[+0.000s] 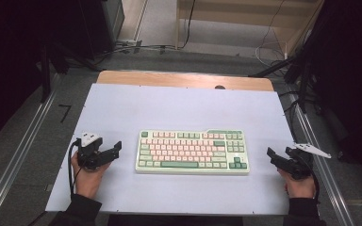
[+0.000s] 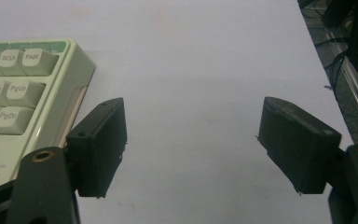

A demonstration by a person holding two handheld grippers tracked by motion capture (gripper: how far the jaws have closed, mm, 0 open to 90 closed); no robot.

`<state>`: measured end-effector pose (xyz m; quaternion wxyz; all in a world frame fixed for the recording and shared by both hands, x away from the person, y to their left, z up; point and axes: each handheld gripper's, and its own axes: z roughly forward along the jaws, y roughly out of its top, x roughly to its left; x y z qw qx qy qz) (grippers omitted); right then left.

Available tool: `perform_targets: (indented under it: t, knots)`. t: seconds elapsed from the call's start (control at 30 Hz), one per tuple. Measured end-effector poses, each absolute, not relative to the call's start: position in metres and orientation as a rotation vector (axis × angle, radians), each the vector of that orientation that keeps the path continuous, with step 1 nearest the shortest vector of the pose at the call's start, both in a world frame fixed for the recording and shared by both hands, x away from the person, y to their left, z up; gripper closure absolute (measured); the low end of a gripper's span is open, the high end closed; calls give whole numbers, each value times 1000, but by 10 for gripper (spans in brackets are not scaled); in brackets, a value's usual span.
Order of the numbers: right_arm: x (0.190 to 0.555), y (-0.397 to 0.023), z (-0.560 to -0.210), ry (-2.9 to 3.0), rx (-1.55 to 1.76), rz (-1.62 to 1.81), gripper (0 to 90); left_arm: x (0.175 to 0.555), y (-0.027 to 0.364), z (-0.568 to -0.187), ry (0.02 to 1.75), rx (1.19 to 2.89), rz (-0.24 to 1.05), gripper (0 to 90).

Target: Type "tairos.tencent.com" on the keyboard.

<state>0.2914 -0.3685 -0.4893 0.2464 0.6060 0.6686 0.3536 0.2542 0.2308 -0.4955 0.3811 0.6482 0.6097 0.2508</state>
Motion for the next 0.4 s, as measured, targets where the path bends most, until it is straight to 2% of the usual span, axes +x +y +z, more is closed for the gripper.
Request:
perform_targets:
  t: [0.4]
  knots:
    - [293,-366,-492,1846,1650,948,187,256,231,-497,1563,1657,618,248]
